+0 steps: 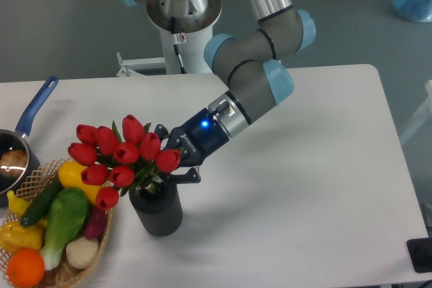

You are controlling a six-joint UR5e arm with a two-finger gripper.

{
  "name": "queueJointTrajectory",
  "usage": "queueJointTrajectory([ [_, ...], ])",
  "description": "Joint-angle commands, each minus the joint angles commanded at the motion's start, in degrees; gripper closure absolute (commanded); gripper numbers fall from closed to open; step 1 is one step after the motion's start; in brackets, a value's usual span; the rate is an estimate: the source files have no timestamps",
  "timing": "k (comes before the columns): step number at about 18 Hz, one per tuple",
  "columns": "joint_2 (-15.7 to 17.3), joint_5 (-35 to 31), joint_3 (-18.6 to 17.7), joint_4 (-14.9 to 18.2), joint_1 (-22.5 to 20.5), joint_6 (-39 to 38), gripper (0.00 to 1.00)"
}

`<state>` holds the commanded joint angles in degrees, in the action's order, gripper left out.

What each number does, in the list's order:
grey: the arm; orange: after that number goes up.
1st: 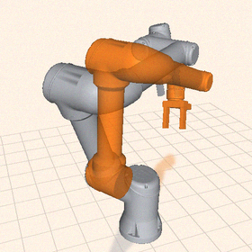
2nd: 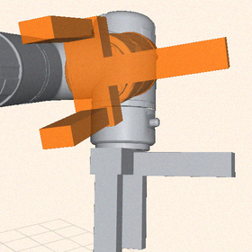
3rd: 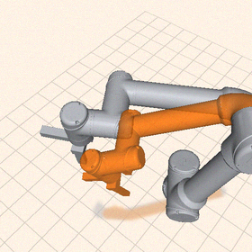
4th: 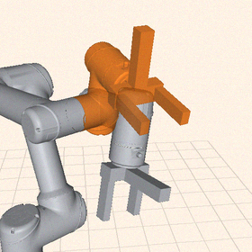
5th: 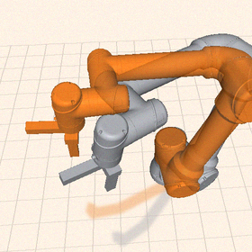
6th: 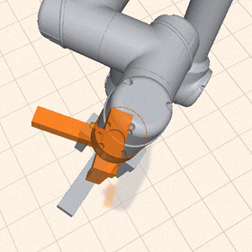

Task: Insert the flowers into the vase
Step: 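Shift the gripper sideways to straighten the tulips upright in the vase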

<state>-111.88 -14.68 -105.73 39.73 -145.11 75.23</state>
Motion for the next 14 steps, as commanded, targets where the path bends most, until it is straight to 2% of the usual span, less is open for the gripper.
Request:
queueJointTrajectory([
  [14, -2.3, 0.0, -0.1, 0.0, -1.1, 2.0, 0.79],
])
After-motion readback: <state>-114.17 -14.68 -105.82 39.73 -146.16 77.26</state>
